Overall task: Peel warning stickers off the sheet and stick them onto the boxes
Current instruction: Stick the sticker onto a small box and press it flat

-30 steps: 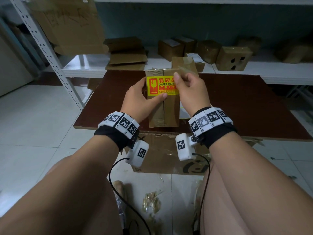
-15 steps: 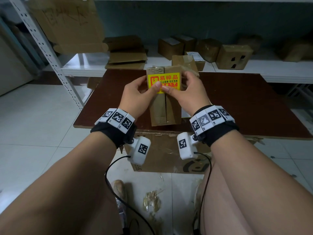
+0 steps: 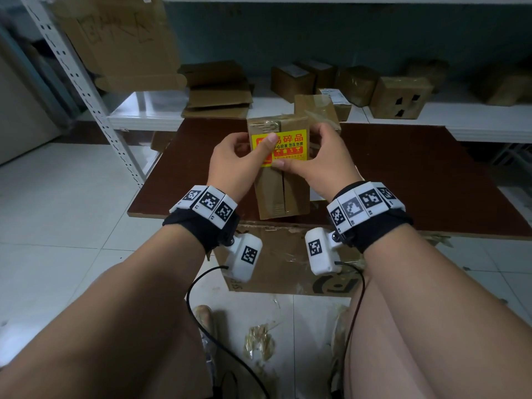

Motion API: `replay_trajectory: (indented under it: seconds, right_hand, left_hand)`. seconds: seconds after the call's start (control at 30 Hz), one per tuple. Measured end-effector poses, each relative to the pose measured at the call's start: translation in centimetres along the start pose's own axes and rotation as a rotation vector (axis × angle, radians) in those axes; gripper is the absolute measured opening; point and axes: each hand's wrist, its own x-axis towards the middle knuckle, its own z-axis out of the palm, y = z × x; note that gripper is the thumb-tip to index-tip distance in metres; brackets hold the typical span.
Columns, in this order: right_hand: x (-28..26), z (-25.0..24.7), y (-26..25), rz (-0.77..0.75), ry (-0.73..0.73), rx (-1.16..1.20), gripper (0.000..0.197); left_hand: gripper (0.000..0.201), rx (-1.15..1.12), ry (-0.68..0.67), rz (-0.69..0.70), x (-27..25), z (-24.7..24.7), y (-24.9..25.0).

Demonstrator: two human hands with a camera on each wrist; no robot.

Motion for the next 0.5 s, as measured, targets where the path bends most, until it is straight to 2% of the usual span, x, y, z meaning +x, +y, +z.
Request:
replay_trajectory:
  seconds: [0.1,0.2,0.27,0.43,0.5]
  right_hand:
    - [-0.06,-0.27,-0.01,0.0,-0.038,-0.009,0.088]
    - [-0.08,-0.05,-0.12,0.031,0.028,0.081,0.067]
    - [-0.02,0.14,-0.28,0.027,0.064,0.07,0.061]
    - [0.13,-0.04,-0.04,0.023,0.017,0.039,0.061]
    - [0.19,-0.16,0.16,0.01,-0.029,0.031,0.072]
  left_hand:
    - [0.081,-0.018,0.007,-0.01,0.24,-0.09,-0.05]
    - [0.079,-0.021,-0.011,-0.003,0.18,-0.06,-0.1]
    - [0.082,-0.026,-0.021,-0.006,0.18,-0.04,-0.13]
    - [0.086,-0.033,-0.028,-0.028,0.24,-0.25,-0.22]
    - [0.082,-0.043,-0.027,-0.027,0.04,-0.33,-0.02]
